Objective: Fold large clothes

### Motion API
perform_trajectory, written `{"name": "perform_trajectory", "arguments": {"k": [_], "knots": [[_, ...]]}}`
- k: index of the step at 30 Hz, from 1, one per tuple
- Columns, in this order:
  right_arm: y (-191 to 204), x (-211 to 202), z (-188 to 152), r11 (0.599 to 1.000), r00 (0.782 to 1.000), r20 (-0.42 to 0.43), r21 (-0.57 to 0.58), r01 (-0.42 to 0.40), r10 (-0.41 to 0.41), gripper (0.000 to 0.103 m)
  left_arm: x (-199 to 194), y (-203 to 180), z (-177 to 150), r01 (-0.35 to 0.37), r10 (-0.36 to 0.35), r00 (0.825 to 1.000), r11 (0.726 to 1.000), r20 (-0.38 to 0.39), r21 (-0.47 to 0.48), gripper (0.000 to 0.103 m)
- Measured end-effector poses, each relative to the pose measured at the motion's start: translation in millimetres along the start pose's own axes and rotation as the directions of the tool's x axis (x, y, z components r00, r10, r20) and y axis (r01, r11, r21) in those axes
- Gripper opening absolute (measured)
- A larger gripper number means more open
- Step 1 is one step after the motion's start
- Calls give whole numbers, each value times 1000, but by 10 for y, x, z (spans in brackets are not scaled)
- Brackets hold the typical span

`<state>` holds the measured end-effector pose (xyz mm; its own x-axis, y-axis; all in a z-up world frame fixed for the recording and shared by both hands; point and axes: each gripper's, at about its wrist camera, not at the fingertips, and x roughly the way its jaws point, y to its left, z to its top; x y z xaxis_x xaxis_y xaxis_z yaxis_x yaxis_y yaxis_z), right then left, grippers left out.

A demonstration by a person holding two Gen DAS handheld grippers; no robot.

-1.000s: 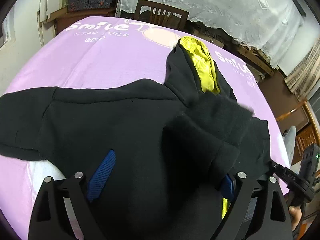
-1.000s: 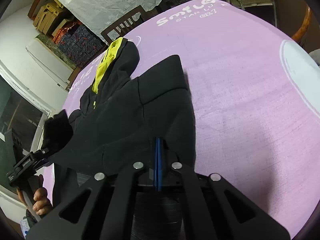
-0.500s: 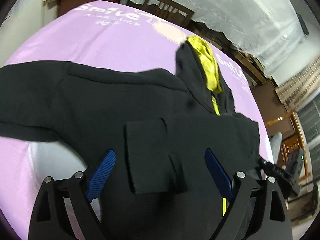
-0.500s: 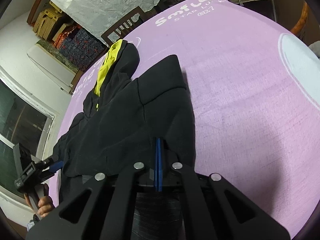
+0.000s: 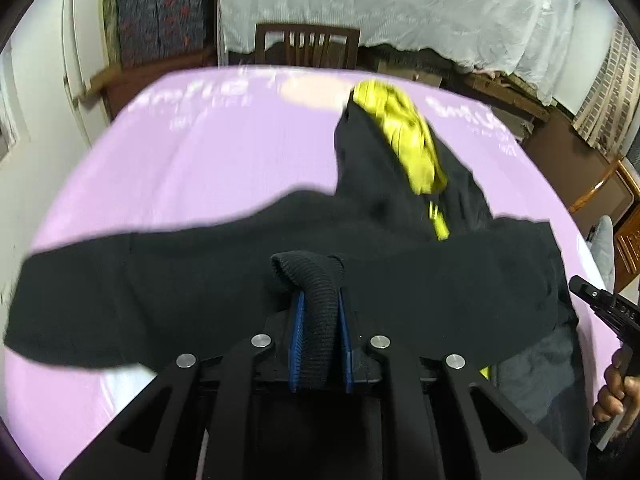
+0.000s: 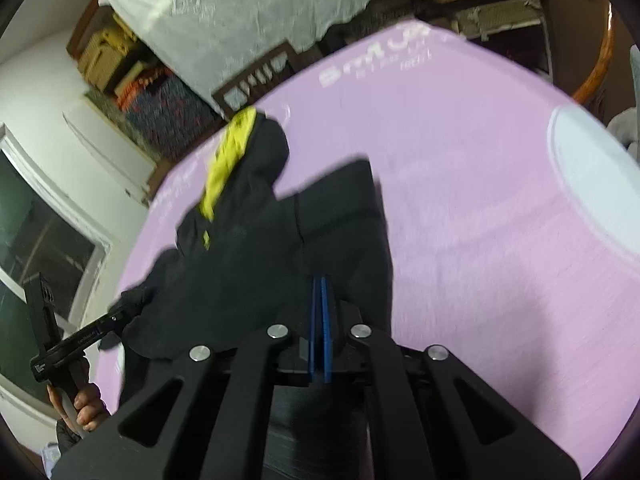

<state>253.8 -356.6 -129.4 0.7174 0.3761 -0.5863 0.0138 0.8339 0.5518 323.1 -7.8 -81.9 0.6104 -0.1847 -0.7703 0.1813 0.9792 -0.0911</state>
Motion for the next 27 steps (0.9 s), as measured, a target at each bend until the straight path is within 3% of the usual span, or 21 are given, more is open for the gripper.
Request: {"name": "perform_trajectory", "arguments": {"k": [4, 8, 11, 14, 17, 20, 21, 24, 27], "knots": [[223, 163, 210, 996, 998, -16, -66, 54, -55, 3, 117, -83, 104, -107, 105, 994, 992, 41, 62, 16], [206, 508, 250, 992, 992, -66, -69, 103, -108, 3, 392, 1, 31, -117, 118, 992, 992, -33, 46, 18], [47, 632, 233, 995, 991, -89, -40, 94, -97, 0, 368, 107, 21, -70, 71, 997, 997, -41, 17, 22], [-34, 634, 255, 998, 993, -109, -16, 53, -55, 0, 404, 242, 24, -42, 40, 997, 998, -63, -38, 41], [-86, 580, 244, 999, 994, -103, 8, 39, -38, 0, 324, 376, 47, -5, 0, 998, 995, -56, -99, 41], [-32, 457, 231, 998, 996, -57, -11, 66, -67, 0, 114, 425, 54, -36, 37, 999, 993, 11, -111, 41], [3, 408, 230, 998, 997, -39, -21, 65, -66, 6, 27, 442, 61, -26, 31, 999, 992, 41, -120, 41], [167, 271, 199, 998, 1000, -13, -57, -15, 14, 5, -81, 372, 61, 41, -34, 997, 993, 69, -107, 41], [425, 255, 90, 987, 995, -47, -131, -98, 92, 6, -26, 123, -2, 94, -93, 995, 995, 33, -33, 42]]}}
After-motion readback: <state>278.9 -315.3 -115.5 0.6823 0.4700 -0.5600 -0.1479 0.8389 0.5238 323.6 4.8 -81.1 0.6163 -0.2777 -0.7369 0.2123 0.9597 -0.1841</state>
